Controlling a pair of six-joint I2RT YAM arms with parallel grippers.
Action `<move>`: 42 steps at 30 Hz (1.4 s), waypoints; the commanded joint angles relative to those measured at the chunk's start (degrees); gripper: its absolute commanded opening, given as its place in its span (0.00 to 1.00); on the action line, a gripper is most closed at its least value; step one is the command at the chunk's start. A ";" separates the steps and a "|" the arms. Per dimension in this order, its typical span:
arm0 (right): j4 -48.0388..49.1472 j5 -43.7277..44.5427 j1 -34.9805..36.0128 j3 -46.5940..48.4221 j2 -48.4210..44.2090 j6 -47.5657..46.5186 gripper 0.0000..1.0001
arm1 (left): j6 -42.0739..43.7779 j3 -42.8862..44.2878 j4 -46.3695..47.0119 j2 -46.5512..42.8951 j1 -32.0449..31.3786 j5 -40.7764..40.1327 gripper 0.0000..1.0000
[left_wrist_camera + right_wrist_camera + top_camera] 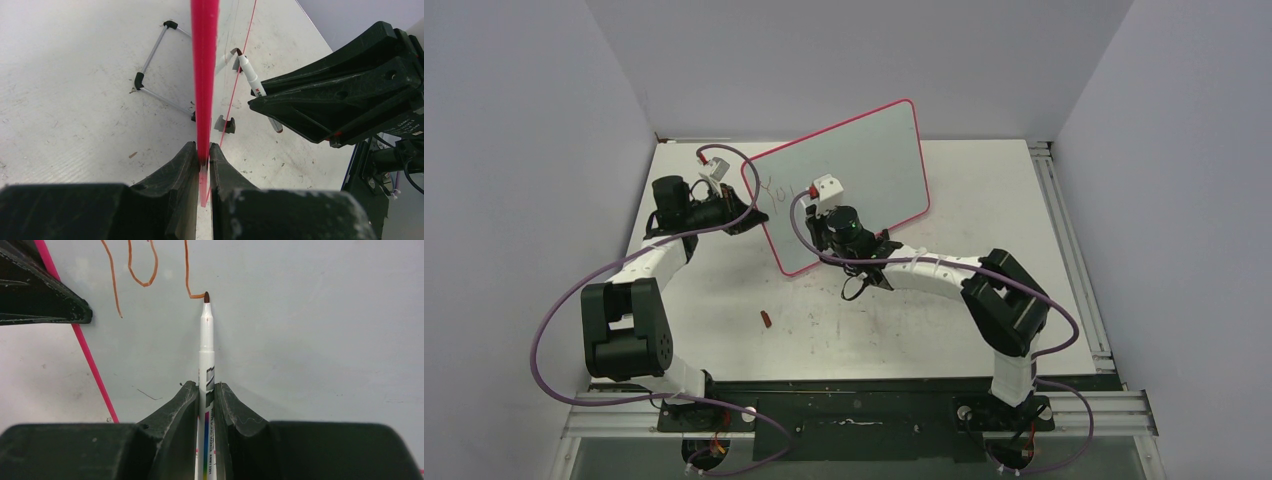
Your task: Write a sentence on the whiteboard
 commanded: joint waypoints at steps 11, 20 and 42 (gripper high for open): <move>-1.16 -0.08 -1.67 7.58 1.88 -0.94 0.05 | 0.38 1.97 -0.53 -1.76 0.02 -0.22 0.00; -1.23 0.30 -1.60 6.44 1.87 -0.52 0.05 | 0.31 2.01 -0.53 -1.86 0.03 -0.13 0.00; -1.07 3.17 -1.90 1.48 -0.65 0.90 0.05 | 0.22 1.92 -0.45 -2.05 0.07 -0.20 0.00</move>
